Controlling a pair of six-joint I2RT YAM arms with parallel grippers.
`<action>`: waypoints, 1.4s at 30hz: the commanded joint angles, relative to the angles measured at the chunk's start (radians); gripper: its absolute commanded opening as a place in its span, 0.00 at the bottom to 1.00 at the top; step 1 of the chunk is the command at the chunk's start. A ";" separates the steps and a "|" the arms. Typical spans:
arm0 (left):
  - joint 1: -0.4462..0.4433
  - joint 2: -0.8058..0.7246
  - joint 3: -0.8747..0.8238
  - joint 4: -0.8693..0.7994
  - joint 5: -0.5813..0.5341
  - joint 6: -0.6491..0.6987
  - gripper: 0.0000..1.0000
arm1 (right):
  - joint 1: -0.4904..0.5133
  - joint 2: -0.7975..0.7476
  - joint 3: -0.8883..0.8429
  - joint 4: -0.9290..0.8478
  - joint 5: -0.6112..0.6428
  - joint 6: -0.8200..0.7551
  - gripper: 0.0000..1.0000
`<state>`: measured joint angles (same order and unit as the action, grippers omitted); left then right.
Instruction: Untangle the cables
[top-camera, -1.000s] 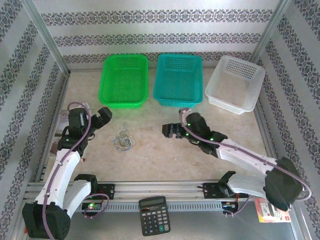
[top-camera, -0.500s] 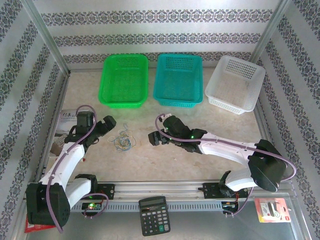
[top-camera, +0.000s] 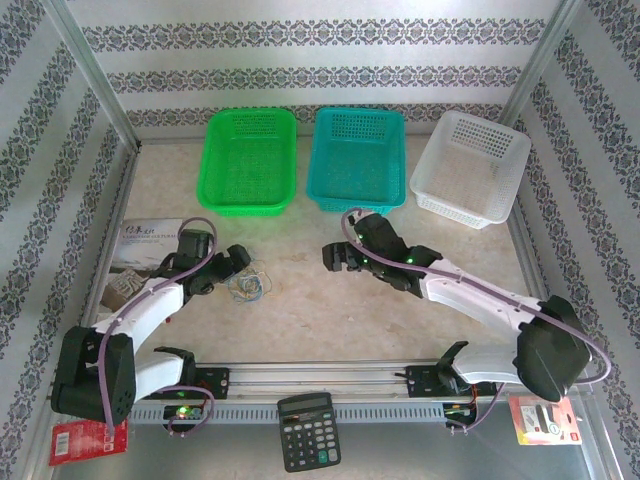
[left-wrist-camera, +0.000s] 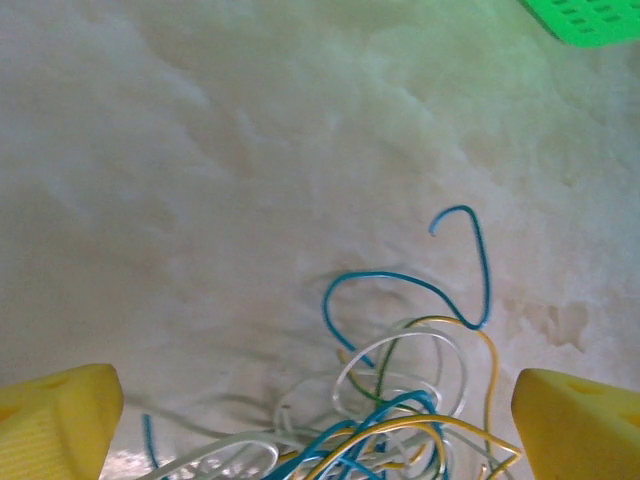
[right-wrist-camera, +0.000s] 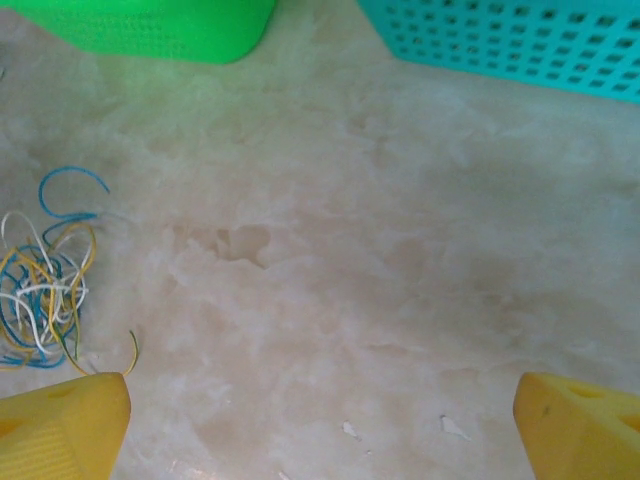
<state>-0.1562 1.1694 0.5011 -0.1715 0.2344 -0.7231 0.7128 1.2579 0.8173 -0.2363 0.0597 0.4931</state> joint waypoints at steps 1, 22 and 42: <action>-0.063 0.034 0.017 0.090 -0.005 -0.035 1.00 | -0.032 -0.048 -0.023 -0.027 -0.002 -0.017 0.98; -0.425 0.276 0.207 0.285 -0.103 -0.106 1.00 | -0.097 -0.164 -0.063 -0.114 0.105 -0.013 0.98; -0.157 -0.054 0.189 -0.059 -0.125 0.000 1.00 | 0.167 0.187 0.190 -0.093 -0.066 -0.183 0.72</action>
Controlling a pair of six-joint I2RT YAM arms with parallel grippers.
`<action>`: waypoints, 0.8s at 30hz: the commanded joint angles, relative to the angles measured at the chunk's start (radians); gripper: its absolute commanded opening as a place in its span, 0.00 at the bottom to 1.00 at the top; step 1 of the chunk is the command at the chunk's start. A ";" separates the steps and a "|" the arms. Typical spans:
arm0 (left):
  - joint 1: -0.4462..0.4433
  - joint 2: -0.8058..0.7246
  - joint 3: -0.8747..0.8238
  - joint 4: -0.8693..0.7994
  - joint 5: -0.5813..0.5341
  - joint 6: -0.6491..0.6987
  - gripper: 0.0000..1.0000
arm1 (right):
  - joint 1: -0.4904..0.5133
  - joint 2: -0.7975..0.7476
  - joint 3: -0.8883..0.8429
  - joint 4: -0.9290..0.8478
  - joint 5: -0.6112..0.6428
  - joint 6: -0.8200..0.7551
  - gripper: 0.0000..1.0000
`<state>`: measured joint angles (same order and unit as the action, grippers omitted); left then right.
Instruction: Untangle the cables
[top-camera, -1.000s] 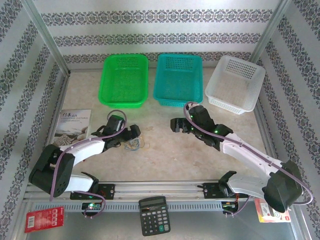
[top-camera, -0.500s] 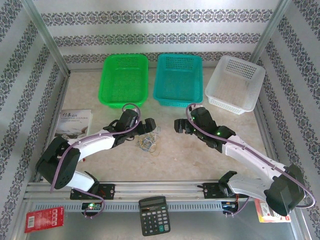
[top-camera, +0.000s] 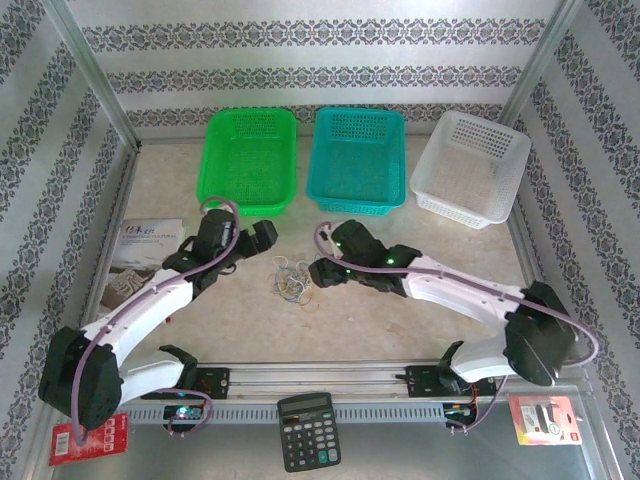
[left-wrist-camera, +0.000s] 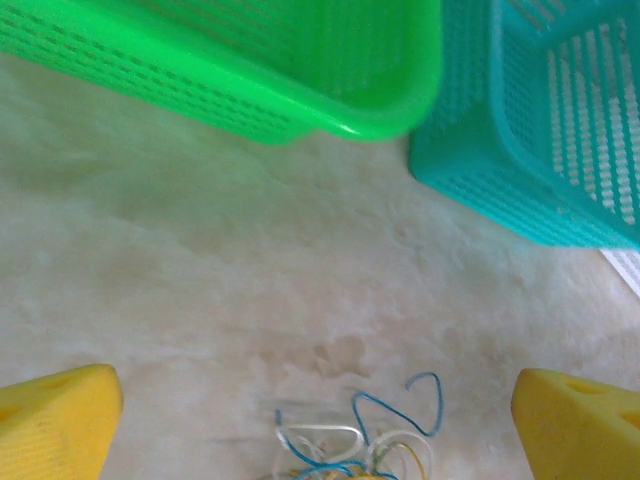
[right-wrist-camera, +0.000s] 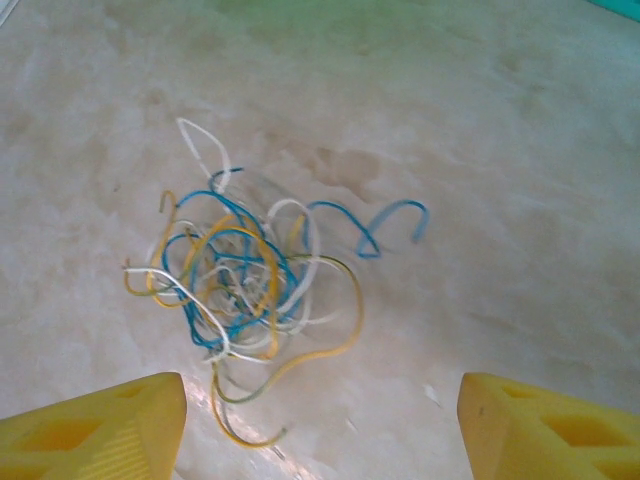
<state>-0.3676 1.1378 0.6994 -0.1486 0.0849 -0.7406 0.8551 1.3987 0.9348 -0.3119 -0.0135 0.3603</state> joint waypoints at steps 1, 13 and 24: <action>0.078 -0.029 -0.010 -0.086 0.033 0.017 1.00 | 0.034 0.075 0.100 -0.027 0.005 -0.060 0.72; 0.189 -0.075 -0.034 -0.068 0.101 0.013 1.00 | 0.105 0.318 0.321 -0.120 0.010 -0.138 0.67; 0.221 -0.081 -0.064 -0.042 0.141 0.001 1.00 | 0.118 0.441 0.409 -0.171 0.048 -0.173 0.50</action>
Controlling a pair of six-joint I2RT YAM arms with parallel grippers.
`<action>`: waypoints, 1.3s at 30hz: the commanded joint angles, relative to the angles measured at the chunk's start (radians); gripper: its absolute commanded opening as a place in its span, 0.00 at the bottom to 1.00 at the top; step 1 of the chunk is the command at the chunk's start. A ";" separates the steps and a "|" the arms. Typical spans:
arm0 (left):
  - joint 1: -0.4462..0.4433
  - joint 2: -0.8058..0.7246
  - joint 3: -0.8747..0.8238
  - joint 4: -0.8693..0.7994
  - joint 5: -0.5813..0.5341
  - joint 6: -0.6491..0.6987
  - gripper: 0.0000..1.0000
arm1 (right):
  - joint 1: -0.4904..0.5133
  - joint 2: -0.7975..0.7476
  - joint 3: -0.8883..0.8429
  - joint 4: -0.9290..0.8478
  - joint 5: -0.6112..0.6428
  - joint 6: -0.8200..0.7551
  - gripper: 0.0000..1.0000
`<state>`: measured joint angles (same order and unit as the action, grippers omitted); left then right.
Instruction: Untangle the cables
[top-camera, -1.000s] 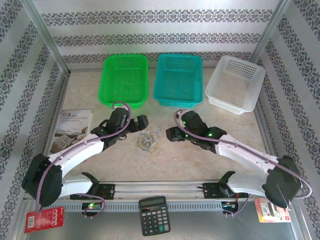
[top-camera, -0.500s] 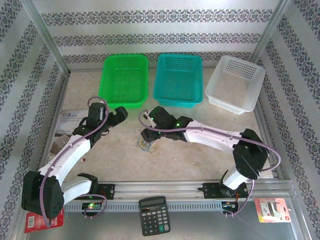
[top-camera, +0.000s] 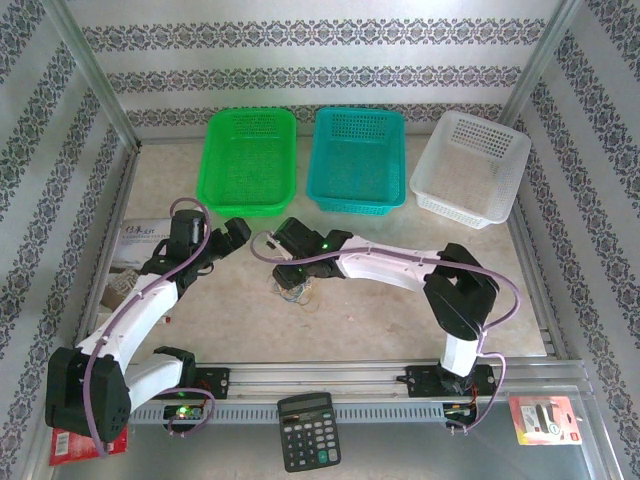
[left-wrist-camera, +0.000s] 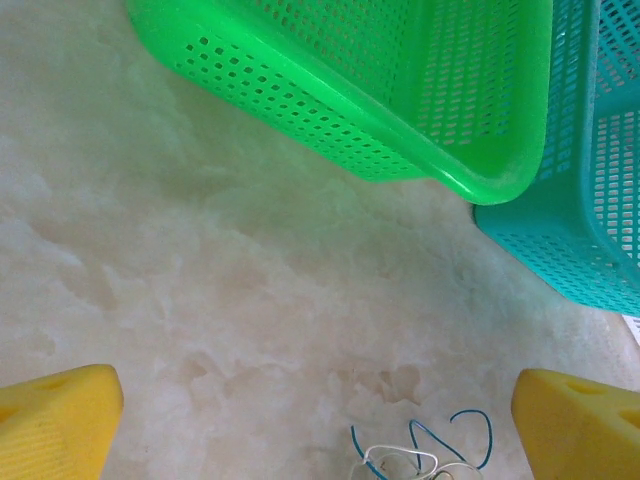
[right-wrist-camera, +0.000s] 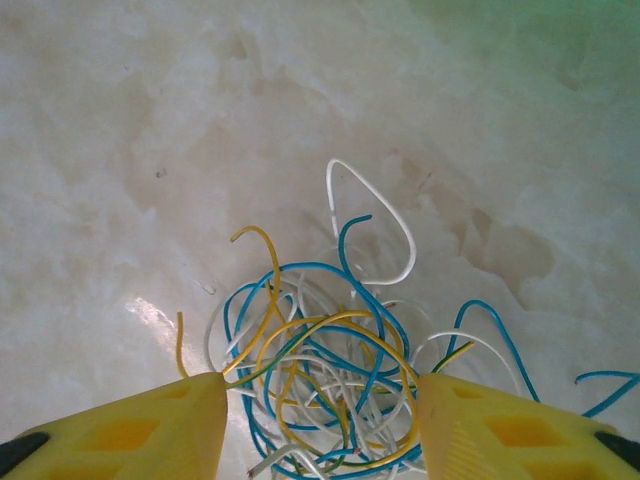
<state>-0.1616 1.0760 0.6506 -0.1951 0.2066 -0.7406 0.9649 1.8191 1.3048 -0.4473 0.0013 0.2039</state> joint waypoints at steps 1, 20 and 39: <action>0.017 -0.021 -0.016 0.008 0.021 0.000 1.00 | 0.009 0.030 0.048 -0.039 0.037 -0.019 0.48; 0.024 -0.031 -0.029 0.029 0.046 -0.009 1.00 | 0.008 0.047 0.077 -0.062 0.073 -0.036 0.10; 0.023 -0.037 -0.051 0.067 0.115 0.013 1.00 | -0.026 -0.199 0.041 -0.021 -0.002 0.024 0.00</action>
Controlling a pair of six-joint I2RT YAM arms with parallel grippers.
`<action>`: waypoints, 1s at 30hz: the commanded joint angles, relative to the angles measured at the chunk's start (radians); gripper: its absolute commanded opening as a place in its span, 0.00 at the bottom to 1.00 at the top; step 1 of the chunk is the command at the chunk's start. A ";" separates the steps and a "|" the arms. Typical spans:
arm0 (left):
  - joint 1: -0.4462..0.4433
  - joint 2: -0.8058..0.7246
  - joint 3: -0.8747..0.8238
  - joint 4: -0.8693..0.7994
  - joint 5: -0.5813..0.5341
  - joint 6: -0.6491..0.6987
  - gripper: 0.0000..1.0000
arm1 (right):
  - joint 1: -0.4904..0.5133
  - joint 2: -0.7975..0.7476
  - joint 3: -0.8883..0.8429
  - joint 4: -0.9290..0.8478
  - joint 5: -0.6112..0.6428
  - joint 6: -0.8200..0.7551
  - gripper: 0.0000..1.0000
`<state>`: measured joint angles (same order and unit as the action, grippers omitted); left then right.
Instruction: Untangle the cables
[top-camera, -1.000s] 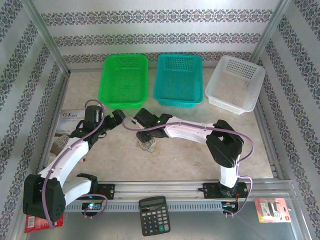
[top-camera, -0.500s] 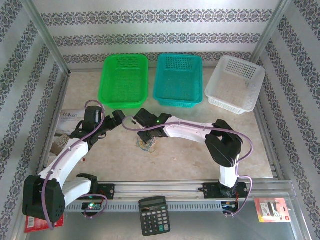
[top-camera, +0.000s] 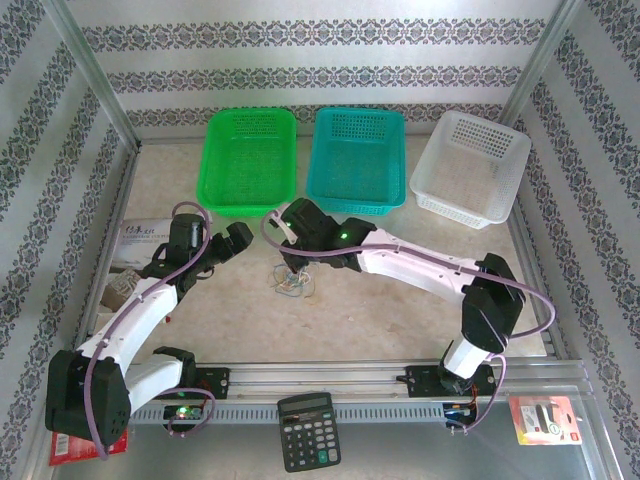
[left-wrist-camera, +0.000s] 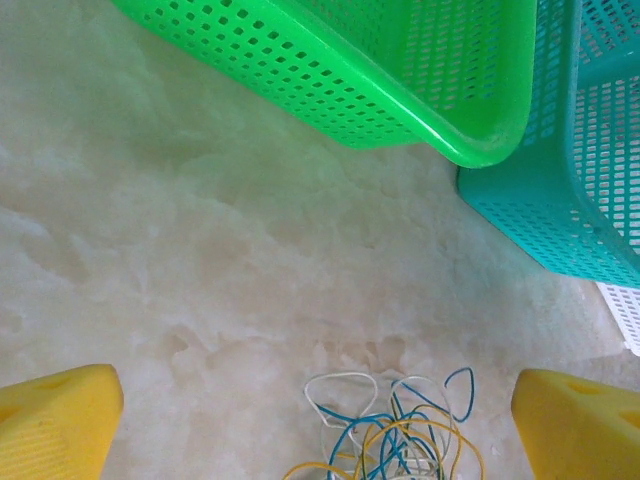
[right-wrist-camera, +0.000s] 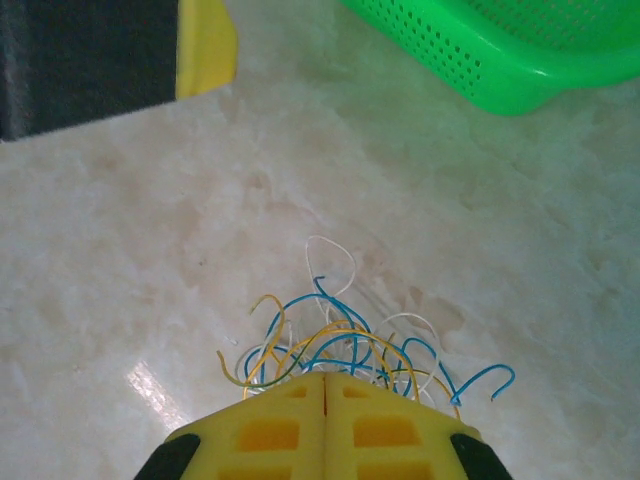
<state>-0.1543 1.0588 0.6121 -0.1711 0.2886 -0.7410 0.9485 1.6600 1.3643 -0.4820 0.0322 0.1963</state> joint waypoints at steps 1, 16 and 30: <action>0.016 -0.019 -0.015 0.055 0.056 0.021 1.00 | -0.012 -0.052 -0.015 0.014 -0.039 0.035 0.00; -0.108 -0.116 -0.171 0.374 0.288 0.082 1.00 | -0.107 -0.221 0.028 0.065 -0.137 0.109 0.00; -0.372 0.056 -0.079 0.465 0.099 0.300 1.00 | -0.137 -0.235 0.077 0.078 -0.210 0.147 0.00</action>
<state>-0.5003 1.0878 0.4961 0.1997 0.4492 -0.5182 0.8200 1.4517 1.4254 -0.4267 -0.1463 0.3191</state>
